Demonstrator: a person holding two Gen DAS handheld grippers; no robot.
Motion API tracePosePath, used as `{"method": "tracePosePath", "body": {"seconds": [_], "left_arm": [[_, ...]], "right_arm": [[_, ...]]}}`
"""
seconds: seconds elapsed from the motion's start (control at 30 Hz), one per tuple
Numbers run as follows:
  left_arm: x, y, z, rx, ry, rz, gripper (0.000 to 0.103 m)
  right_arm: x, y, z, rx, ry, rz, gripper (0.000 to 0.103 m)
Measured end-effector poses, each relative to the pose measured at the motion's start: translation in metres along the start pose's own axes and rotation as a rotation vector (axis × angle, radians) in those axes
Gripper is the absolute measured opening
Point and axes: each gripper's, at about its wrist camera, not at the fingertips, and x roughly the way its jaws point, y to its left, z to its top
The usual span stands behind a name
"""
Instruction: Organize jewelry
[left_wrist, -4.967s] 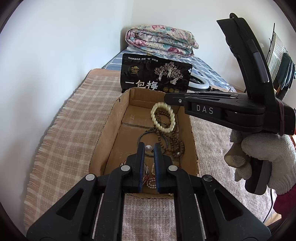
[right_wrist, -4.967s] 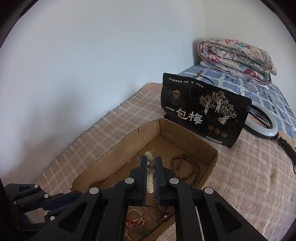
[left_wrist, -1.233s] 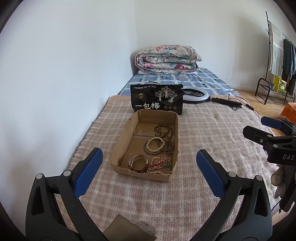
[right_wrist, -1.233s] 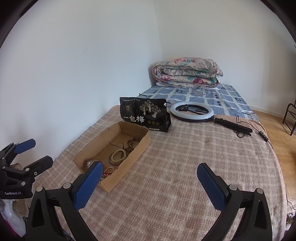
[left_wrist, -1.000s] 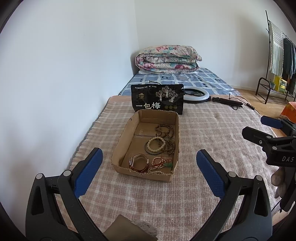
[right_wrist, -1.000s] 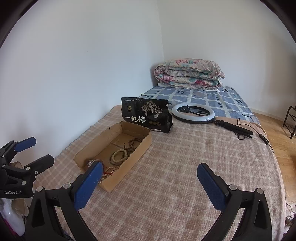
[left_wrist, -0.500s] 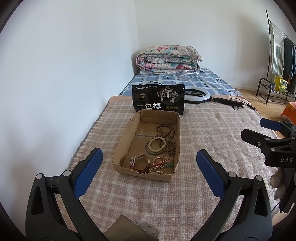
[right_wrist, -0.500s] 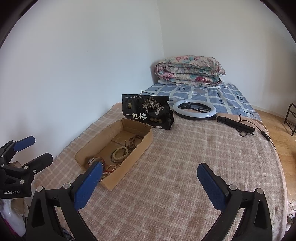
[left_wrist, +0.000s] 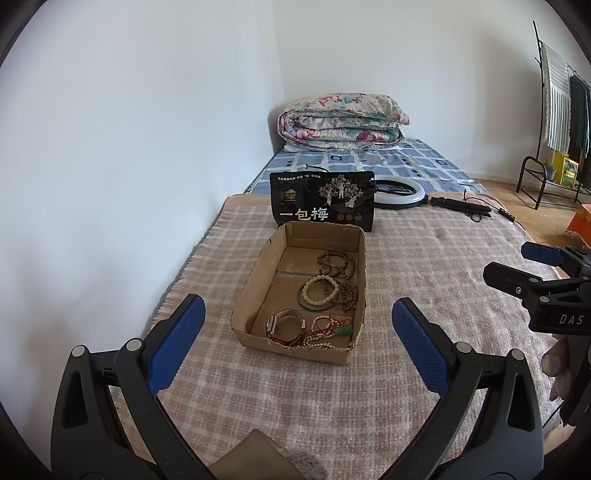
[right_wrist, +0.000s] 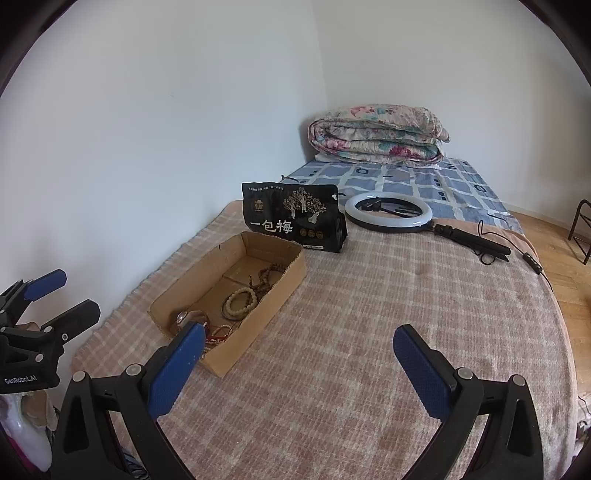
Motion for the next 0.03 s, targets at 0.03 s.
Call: {"method": "tracePosePath", "body": {"seconds": [0.03], "left_arm": [[0.0015,0.0029,0.0004,-0.002,-0.002,0.003,0.103]], "right_arm": [[0.0011,-0.0004,0.0001,0.002,0.002,0.002,0.103]]}}
